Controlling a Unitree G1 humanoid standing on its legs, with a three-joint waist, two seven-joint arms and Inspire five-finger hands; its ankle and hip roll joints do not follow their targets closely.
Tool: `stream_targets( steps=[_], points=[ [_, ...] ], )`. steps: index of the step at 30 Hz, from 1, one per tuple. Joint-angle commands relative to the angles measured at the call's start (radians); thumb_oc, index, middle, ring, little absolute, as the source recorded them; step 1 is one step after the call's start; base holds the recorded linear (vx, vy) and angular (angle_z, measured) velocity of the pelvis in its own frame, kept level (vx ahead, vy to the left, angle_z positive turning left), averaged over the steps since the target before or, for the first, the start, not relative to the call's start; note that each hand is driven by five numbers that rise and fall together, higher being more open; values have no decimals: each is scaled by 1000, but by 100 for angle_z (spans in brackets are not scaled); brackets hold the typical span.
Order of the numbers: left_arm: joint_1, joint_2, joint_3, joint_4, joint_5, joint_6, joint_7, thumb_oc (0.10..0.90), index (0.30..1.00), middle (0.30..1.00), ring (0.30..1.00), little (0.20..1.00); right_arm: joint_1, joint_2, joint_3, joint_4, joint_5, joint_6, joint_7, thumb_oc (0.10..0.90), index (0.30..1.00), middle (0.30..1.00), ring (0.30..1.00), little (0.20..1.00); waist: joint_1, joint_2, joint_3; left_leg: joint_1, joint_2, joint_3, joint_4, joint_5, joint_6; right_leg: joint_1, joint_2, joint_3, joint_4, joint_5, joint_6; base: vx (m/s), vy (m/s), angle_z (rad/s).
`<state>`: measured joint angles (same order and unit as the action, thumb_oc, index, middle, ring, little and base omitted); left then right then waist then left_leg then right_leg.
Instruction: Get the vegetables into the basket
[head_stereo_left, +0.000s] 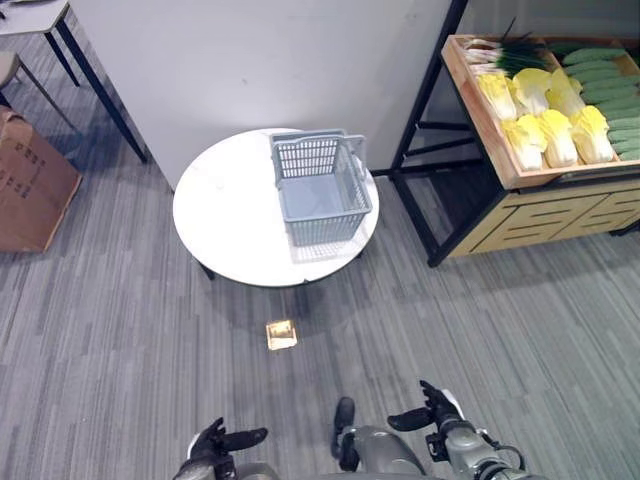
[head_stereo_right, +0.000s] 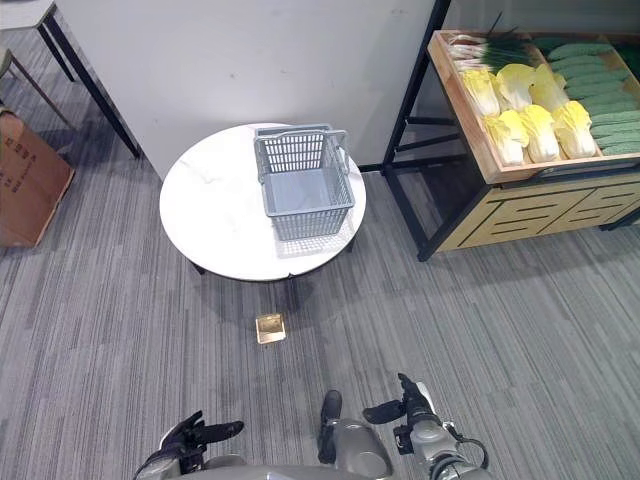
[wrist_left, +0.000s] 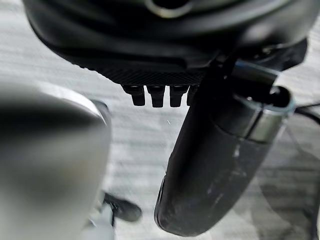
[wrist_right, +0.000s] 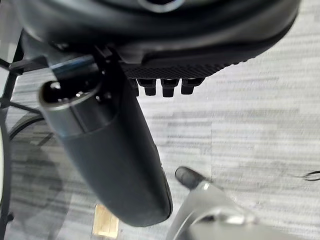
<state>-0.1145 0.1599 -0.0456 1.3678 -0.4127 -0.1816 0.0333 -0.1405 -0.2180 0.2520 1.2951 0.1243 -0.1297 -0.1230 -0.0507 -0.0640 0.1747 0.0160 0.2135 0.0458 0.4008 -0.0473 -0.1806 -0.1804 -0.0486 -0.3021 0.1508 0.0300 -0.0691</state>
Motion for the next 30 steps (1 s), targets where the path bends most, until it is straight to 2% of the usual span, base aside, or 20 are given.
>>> stream_targets(
  steps=[1, 3, 4, 5, 6, 7, 8, 10, 12, 13, 14, 15, 16, 17, 18, 20, 23, 25, 28, 30],
  points=[
    [-7, 22, -35, -41, -9, -30, -9, 900, 1000, 1000, 1000, 1000, -9, -25, 3, 25, 3, -17, -11, 900, 1000, 1000, 1000, 1000, -2, -5, 63, -62, -48, 71, 11, 97, 106, 13, -76, 53, -4, 6, 61, 161, -46, 19],
    [-5, 23, -41, -53, -9, -32, -6, 900, 1000, 1000, 1000, 1000, 3, -33, -7, 33, -1, -13, -12, 900, 1000, 1000, 1000, 1000, 16, -5, 69, -150, -78, 97, -106, 42, 128, 52, -83, 66, -17, -21, 76, 223, 46, 30],
    [-3, 23, -40, -51, -5, -32, -3, 900, 1000, 1000, 1000, 1000, 8, -37, -11, 35, -4, -10, -13, 900, 1000, 1000, 1000, 1000, 24, 4, 71, -191, -77, 115, -188, 59, 126, 73, -79, 70, -25, -35, 81, 315, 132, 48],
    [1, 24, -38, -49, -5, -35, -2, 900, 1000, 1000, 1000, 1000, 13, -37, -11, 37, -9, -9, -14, 900, 1000, 1000, 1000, 1000, 35, 13, 70, -231, -69, 114, -234, 102, 120, 98, -70, 79, -33, -45, 82, 252, 128, 55],
    [5, 24, -37, -47, -8, -36, -2, 900, 1000, 1000, 1000, 1000, 16, -37, -10, 37, -13, -9, -15, 900, 1000, 1000, 1000, 1000, 40, 16, 70, -225, -66, 114, -250, 112, 117, 106, -66, 90, -30, -51, 82, 279, 143, 27],
    [6, 27, -34, -43, -4, -39, 1, 900, 1000, 1000, 1000, 1000, 17, -33, -9, 39, -18, -8, -17, 900, 1000, 1000, 1000, 1000, 51, 28, 70, -255, -57, 111, -305, 177, 104, 127, -48, 105, -38, -63, 83, 290, 136, -17],
    [9, 29, -33, -43, -4, -41, 1, 900, 1000, 1000, 1000, 1000, 19, -33, -9, 38, -20, -7, -17, 900, 1000, 1000, 1000, 1000, 61, 29, 70, -278, -52, 119, -337, 205, 97, 156, -44, 116, -49, -71, 83, 326, 155, -45],
    [15, 32, -23, -33, 4, -41, 1, 900, 1000, 1000, 1000, 1000, 30, -27, -16, 45, -23, -9, -16, 900, 1000, 1000, 1000, 1000, 75, 30, 66, -279, -47, 118, -349, 231, 91, 196, -43, 143, -52, -87, 87, 324, 174, -55],
    [20, 35, -21, -29, 12, -34, -1, 900, 1000, 1000, 1000, 1000, 41, -20, -29, 45, -23, -9, -25, 900, 1000, 1000, 1000, 1000, 62, 26, 53, -248, -71, 144, -324, 186, 116, 206, -64, 160, -38, -94, 107, 313, 281, -77],
    [20, 35, -21, -29, 12, -34, -1, 900, 1000, 1000, 1000, 1000, 41, -20, -29, 45, -23, -9, -25, 900, 1000, 1000, 1000, 1000, 63, 25, 53, -247, -71, 144, -323, 185, 117, 206, -65, 161, -37, -94, 107, 284, 363, -97],
    [14, 37, -24, -34, 14, -32, -2, 900, 1000, 1000, 1000, 1000, 43, -16, -30, 36, -28, -8, -29, 900, 1000, 1000, 1000, 1000, 53, 13, 51, -247, -93, 163, -284, 143, 139, 206, -96, 174, -33, -79, 126, 136, 200, -66],
    [14, 37, -24, -34, 14, -32, -2, 900, 1000, 1000, 1000, 1000, 43, -16, -30, 36, -28, -8, -29, 900, 1000, 1000, 1000, 1000, 54, 13, 50, -248, -93, 164, -282, 142, 140, 206, -97, 175, -32, -79, 126, 193, 278, -50],
    [12, 39, -25, -38, 12, -32, -5, 900, 1000, 1000, 1000, 1000, 45, -13, -29, 35, -33, -7, -29, 900, 1000, 1000, 1000, 1000, 52, 7, 51, -251, -102, 172, -255, 115, 152, 205, -115, 179, -27, -70, 133, 122, 173, -21],
    [10, 42, -25, -38, 13, -33, -5, 900, 1000, 1000, 1000, 1000, 44, -8, -27, 37, -37, -4, -29, 900, 1000, 1000, 1000, 1000, 52, -1, 50, -256, -108, 180, -226, 93, 161, 204, -130, 185, -24, -53, 140, 251, 386, 7],
    [6, 50, -21, -43, 9, -33, -7, 900, 1000, 1000, 1000, 1000, 37, 1, -17, 34, -48, -2, -33, 900, 1000, 1000, 1000, 1000, 56, -18, 46, -257, -120, 204, -181, 41, 181, 195, -162, 196, -16, -1, 158, 247, 389, 4],
    [5, 56, -20, -40, 18, -29, -8, 900, 1000, 1000, 1000, 1000, 27, 6, -14, 25, -50, -3, -32, 900, 1000, 1000, 1000, 1000, 59, -29, 42, -252, -132, 222, -161, 11, 197, 188, -187, 202, 6, 49, 171, 186, 285, -21],
    [4, 66, -13, -40, 23, -28, -7, 900, 1000, 1000, 1000, 1000, 20, 12, -8, 15, -57, -4, -35, 900, 1000, 1000, 1000, 1000, 63, -33, 42, -232, -136, 236, -174, -3, 211, 163, -200, 195, 57, 84, 174, 102, 180, -24],
    [5, 70, -6, -39, 21, -24, -6, 900, 1000, 1000, 1000, 1000, 7, 11, -7, 7, -61, -5, -39, 900, 1000, 1000, 1000, 1000, 69, -21, 45, -190, -140, 250, -194, -17, 234, 128, -222, 146, 165, 117, 169, 120, 205, -18],
    [5, 70, -1, -34, 23, -23, -4, 900, 1000, 1000, 1000, 1000, 3, 16, -4, 3, -61, -5, -37, 900, 1000, 1000, 1000, 1000, 66, -18, 44, -137, -153, 245, -238, -21, 240, 102, -220, 121, 205, 121, 168, 161, 138, -6],
    [7, 72, 5, -25, 26, -17, -4, 900, 1000, 1000, 1000, 1000, 3, 21, -8, 2, -51, -6, -40, 900, 1000, 1000, 1000, 1000, 57, -16, 40, -72, -153, 237, -296, -15, 231, 45, -212, 69, 162, 113, 166, 262, 35, -9]
  ],
)
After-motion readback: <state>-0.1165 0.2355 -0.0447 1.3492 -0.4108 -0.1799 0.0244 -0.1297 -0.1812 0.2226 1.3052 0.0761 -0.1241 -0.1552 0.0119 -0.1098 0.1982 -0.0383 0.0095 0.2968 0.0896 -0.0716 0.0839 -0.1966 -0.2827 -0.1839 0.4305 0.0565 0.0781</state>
